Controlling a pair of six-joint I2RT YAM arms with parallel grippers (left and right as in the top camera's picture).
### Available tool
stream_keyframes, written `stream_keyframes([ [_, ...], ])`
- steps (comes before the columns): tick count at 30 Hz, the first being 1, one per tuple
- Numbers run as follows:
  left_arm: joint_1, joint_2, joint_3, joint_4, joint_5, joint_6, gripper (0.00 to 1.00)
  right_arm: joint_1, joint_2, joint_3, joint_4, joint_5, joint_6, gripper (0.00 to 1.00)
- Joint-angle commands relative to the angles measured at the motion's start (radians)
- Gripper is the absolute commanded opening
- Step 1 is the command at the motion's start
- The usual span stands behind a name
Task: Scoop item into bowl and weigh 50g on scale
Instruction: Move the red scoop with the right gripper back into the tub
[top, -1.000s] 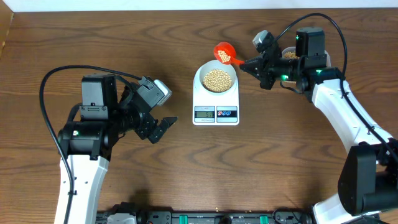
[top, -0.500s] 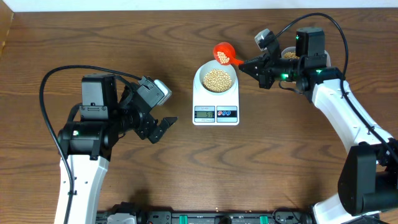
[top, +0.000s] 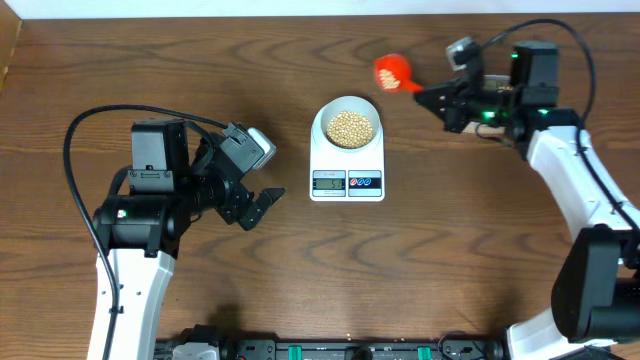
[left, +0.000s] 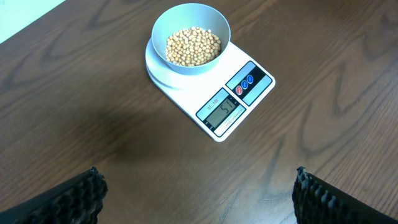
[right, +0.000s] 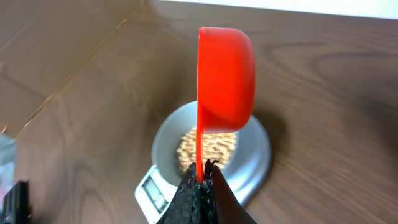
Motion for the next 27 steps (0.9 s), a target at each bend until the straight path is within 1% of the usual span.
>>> stream_keyframes([
  [1, 0.005, 0.003, 0.019, 0.000, 0.002, 0.013, 0.98, -0.084, -0.020, 0.011, -0.009, -0.015, 0.011, 0.01],
  [6, 0.005, 0.003, 0.019, 0.000, 0.002, 0.013, 0.98, -0.193, -0.020, 0.011, -0.048, -0.012, 0.010, 0.01],
  [8, 0.005, 0.003, 0.019, 0.000, 0.002, 0.013, 0.98, -0.258, -0.020, 0.011, -0.075, 0.011, 0.005, 0.01],
  [10, 0.005, 0.003, 0.019, 0.000, 0.002, 0.013, 0.98, -0.311, -0.020, 0.011, -0.113, 0.049, -0.037, 0.01],
  [12, 0.005, 0.003, 0.019, 0.000, 0.002, 0.013, 0.98, -0.332, -0.020, 0.011, -0.131, 0.079, -0.072, 0.01],
  [14, 0.005, 0.003, 0.019, 0.000, 0.002, 0.013, 0.98, -0.334, -0.020, 0.011, -0.144, 0.153, -0.121, 0.01],
  [16, 0.005, 0.003, 0.019, 0.000, 0.002, 0.013, 0.98, -0.333, -0.020, 0.012, -0.144, 0.251, -0.126, 0.01],
  [17, 0.005, 0.003, 0.019, 0.000, 0.002, 0.013, 0.98, -0.332, -0.020, 0.012, -0.145, 0.275, -0.129, 0.01],
  [19, 0.005, 0.003, 0.019, 0.000, 0.002, 0.013, 0.98, -0.332, -0.028, 0.012, -0.167, 0.315, -0.179, 0.01],
  [25, 0.005, 0.003, 0.019, 0.000, 0.002, 0.013, 0.98, -0.330, -0.088, 0.012, -0.183, 0.435, -0.216, 0.01],
  [27, 0.005, 0.003, 0.019, 0.000, 0.002, 0.013, 0.98, -0.296, -0.099, 0.012, -0.193, 0.512, -0.263, 0.01],
])
